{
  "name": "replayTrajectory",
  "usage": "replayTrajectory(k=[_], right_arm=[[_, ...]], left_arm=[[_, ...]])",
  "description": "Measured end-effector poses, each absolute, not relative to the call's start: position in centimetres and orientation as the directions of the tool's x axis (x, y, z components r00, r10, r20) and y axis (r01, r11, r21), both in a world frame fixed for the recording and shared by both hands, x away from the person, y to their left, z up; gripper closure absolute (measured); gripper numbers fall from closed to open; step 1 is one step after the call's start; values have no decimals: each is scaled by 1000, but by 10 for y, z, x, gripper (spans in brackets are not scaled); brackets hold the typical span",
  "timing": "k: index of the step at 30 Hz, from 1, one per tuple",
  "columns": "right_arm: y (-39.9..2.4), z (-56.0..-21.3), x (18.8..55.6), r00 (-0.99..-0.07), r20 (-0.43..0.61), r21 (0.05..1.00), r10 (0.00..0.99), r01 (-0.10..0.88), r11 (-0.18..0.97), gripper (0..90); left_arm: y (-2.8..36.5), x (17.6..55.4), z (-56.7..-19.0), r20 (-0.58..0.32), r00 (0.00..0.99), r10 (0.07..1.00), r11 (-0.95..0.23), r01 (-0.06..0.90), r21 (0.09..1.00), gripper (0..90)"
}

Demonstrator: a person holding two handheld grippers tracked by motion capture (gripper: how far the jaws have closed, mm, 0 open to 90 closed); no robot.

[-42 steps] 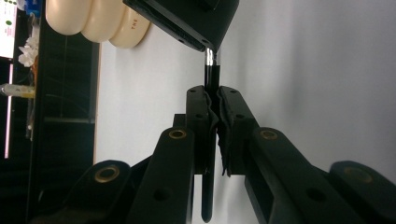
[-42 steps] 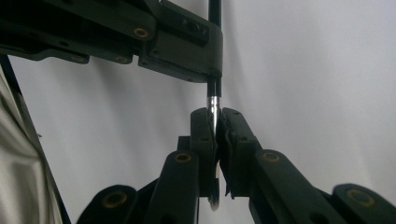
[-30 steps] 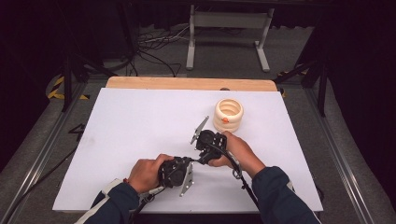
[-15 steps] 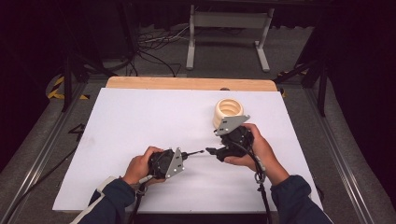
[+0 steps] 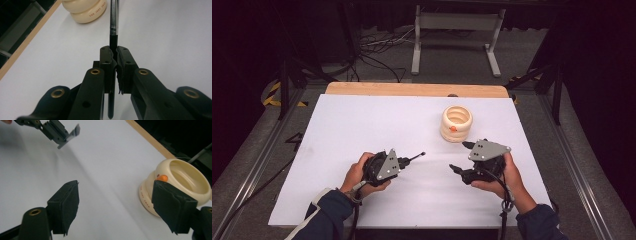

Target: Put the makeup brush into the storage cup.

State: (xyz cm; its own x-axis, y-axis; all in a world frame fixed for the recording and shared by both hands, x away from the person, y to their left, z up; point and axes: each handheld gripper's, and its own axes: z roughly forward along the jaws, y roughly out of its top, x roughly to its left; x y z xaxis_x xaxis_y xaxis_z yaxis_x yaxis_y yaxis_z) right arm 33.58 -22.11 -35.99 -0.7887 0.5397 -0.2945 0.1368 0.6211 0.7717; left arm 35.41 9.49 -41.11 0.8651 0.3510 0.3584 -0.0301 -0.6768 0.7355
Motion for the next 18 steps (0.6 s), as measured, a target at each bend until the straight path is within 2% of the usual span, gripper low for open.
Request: replayTrajectory(k=[11, 18], right_arm=[[-261, -399, 315, -750, -277, 822, 601, 139, 552, 144], [-281, -417, 306, -711, -296, 821, 638, 151, 550, 117]], left_arm=[[103, 360, -402, 268, 876, 400, -582, 16, 813, 836], [106, 371, -393, 201, 877, 436, -494, 47, 868, 836]])
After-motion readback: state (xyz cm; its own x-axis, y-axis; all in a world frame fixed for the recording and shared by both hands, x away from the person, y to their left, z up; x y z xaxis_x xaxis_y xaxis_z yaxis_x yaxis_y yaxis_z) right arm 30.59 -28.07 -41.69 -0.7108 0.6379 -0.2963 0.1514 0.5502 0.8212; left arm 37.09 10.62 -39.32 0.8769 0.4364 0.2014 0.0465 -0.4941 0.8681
